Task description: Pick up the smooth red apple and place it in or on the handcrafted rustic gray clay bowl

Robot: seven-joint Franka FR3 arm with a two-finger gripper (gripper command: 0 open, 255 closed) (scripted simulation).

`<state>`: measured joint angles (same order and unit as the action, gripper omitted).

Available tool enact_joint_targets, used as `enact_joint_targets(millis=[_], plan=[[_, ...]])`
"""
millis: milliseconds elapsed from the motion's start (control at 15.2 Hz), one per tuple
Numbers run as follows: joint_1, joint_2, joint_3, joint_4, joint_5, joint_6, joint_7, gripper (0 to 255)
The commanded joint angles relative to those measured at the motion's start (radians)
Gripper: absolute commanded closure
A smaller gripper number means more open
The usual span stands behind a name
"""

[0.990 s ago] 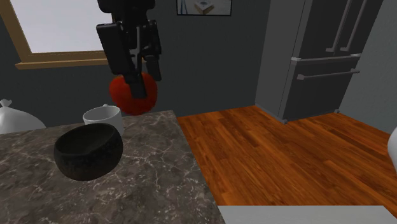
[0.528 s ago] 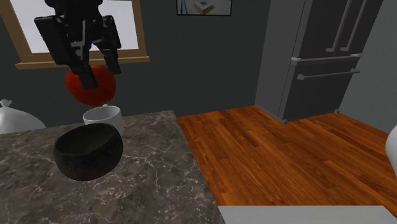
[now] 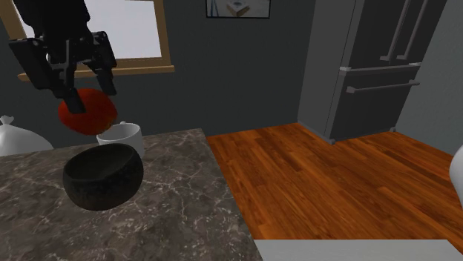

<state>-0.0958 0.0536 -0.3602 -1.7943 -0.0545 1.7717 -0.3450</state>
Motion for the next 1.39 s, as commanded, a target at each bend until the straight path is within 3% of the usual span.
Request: enact_joint_targets(millis=[0,660,1188,1254,1320], plan=[[-0.001,0.003,0.000,-0.023,0.001,0.027,0.000,255],[-0.003,0.031,-0.001,-0.131,0.009,0.161,0.001,255],[-0.003,0.031,-0.001,-0.131,0.009,0.161,0.001,255],[-0.003,0.031,-0.001,-0.131,0.009,0.161,0.001,0],[-0.003,0.031,-0.001,-0.131,0.009,0.161,0.001,0]])
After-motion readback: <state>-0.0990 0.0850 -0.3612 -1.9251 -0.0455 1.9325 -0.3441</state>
